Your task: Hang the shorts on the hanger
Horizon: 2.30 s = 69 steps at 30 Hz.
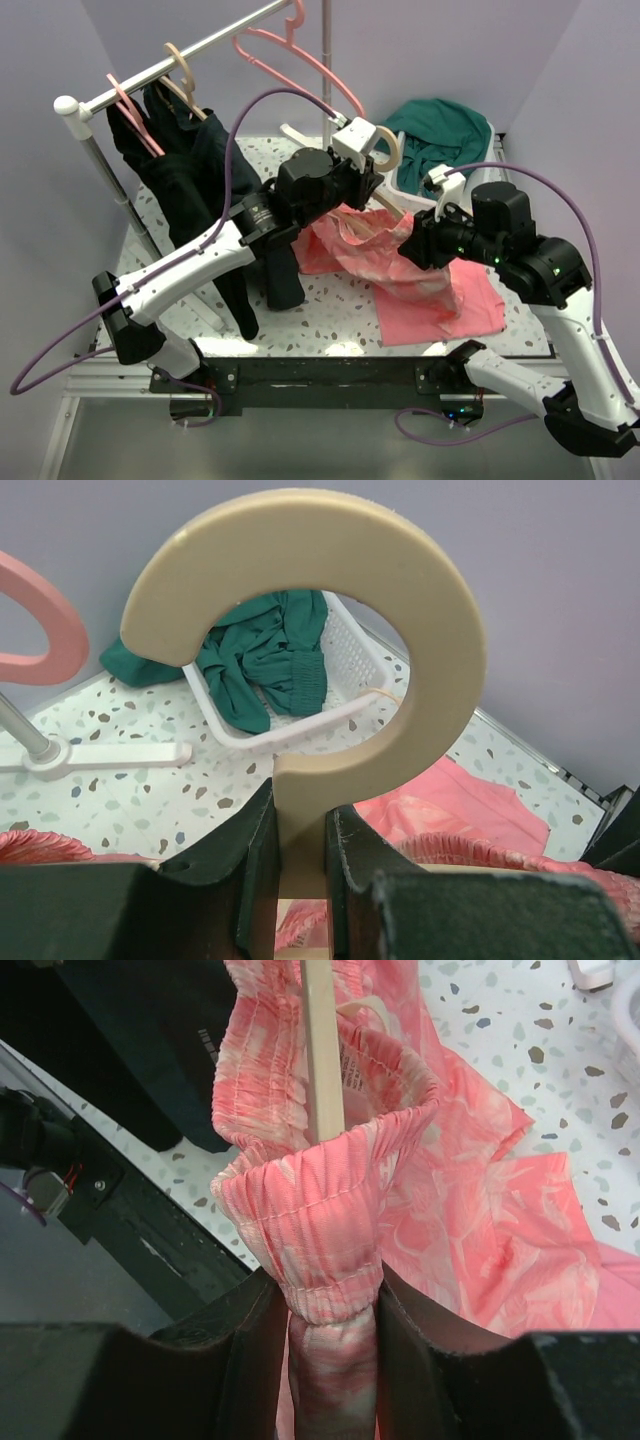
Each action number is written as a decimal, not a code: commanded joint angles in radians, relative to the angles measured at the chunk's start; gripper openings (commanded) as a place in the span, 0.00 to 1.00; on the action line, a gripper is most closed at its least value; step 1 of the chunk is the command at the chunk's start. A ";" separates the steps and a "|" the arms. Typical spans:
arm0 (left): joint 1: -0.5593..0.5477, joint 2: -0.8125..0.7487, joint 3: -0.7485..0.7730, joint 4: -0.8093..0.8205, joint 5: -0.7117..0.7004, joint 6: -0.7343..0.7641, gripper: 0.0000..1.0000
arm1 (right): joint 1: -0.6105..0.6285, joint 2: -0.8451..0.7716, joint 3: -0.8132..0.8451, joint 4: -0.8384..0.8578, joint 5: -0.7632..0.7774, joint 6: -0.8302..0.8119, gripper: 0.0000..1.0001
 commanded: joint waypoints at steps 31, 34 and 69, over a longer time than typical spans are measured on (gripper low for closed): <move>-0.015 -0.367 -0.303 0.076 0.161 -0.062 0.98 | 0.005 0.180 0.186 0.236 -0.035 0.015 0.00; -0.079 -0.390 -0.363 0.079 0.066 -0.065 1.00 | 0.008 0.285 0.296 0.232 -0.050 0.004 0.00; -0.213 -0.410 -0.796 0.242 0.099 -0.091 0.98 | 0.153 0.923 1.076 0.330 0.032 -0.052 0.00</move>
